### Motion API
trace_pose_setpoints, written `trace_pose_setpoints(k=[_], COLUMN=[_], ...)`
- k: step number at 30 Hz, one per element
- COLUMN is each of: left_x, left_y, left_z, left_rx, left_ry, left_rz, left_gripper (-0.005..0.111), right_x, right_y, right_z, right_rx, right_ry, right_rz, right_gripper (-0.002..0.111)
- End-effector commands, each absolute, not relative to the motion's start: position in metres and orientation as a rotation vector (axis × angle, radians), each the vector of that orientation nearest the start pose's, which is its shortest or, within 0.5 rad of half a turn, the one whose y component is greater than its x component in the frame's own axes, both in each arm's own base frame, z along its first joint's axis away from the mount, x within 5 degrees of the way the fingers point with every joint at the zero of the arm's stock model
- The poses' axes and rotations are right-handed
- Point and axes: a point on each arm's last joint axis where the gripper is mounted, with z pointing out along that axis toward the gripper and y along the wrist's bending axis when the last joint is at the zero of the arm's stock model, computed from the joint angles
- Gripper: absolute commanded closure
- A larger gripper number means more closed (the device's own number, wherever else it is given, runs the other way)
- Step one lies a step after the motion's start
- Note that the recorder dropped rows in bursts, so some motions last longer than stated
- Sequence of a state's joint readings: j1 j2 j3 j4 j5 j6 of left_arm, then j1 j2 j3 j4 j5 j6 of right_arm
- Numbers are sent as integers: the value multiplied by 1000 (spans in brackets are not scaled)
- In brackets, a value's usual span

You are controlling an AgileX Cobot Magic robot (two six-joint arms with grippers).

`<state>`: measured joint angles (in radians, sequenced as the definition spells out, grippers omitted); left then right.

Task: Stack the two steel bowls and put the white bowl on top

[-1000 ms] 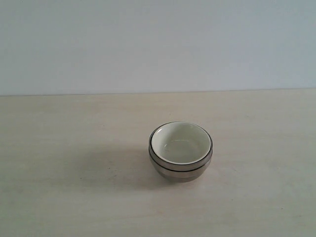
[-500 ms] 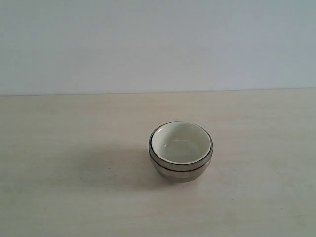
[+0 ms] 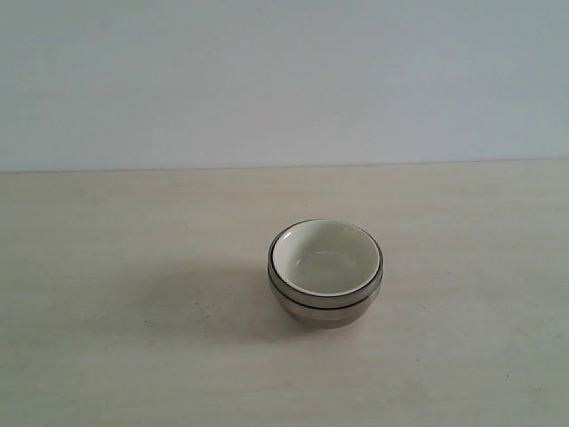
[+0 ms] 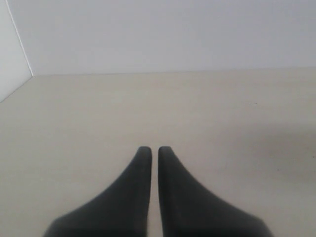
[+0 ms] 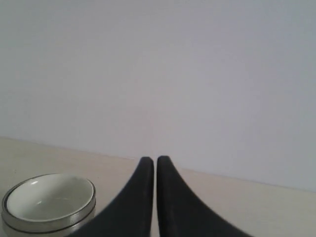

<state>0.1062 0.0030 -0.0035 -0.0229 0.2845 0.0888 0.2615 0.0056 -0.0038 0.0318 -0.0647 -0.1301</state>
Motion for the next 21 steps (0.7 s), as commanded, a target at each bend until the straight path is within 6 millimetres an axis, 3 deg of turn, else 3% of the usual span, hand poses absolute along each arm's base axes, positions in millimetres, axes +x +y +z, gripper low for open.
trace_pose_setpoints(k=[1, 9, 15, 21], left_x=[55, 55, 55, 55], left_y=[5, 5, 5, 5], left_z=[188, 188, 188, 188], left_rx=[-42, -42, -42, -42], left_ry=[1762, 1762, 1762, 1762], left_rz=[110, 110, 110, 110], left_gripper=[103, 103, 103, 103], right_x=[54, 55, 53, 52], right_y=[14, 11, 12, 12], right_z=[215, 200, 186, 183], right_rx=[-272, -168, -188, -194], right_ry=[1440, 1621, 1774, 1815], right_rz=[116, 147, 142, 140], right_gripper=[108, 108, 108, 108])
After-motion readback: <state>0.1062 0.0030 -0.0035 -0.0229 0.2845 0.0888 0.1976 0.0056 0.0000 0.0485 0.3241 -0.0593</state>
